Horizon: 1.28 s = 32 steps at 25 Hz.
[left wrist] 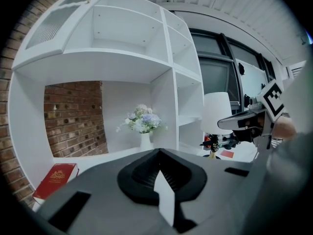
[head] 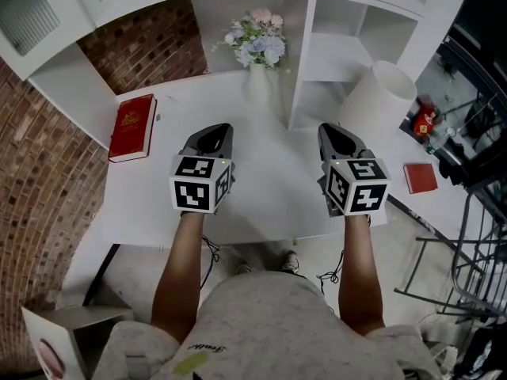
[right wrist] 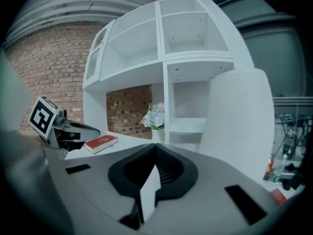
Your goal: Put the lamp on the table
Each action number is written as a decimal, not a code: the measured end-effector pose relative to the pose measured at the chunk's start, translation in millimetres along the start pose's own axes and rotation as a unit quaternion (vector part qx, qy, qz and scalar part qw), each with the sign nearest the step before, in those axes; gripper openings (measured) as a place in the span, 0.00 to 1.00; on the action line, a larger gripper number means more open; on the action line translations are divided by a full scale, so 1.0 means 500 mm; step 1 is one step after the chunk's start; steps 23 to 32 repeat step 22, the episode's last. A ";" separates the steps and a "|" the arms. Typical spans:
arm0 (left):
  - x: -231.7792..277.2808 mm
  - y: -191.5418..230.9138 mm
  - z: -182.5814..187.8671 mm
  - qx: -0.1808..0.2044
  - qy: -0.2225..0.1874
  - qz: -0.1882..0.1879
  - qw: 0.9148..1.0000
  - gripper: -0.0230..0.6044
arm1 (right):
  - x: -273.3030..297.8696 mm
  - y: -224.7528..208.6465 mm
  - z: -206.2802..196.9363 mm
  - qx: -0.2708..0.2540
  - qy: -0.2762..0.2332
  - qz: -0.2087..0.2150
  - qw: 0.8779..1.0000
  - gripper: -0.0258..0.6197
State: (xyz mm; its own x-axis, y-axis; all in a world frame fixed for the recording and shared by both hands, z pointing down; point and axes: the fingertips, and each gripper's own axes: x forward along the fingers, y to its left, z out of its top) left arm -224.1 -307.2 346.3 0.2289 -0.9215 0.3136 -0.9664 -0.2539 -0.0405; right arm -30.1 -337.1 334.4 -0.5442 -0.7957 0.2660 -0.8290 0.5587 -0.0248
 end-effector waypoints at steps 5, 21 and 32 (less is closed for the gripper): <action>-0.003 -0.002 -0.004 0.001 0.002 0.000 1.000 0.03 | -0.005 -0.004 -0.003 -0.005 0.001 -0.001 1.000 0.04; -0.002 -0.021 -0.009 0.006 0.009 -0.008 1.000 0.03 | -0.011 0.002 -0.013 -0.004 0.002 0.004 1.000 0.04; -0.002 -0.023 -0.009 0.006 0.009 -0.009 1.000 0.03 | -0.011 0.002 -0.014 -0.004 0.002 0.005 1.000 0.04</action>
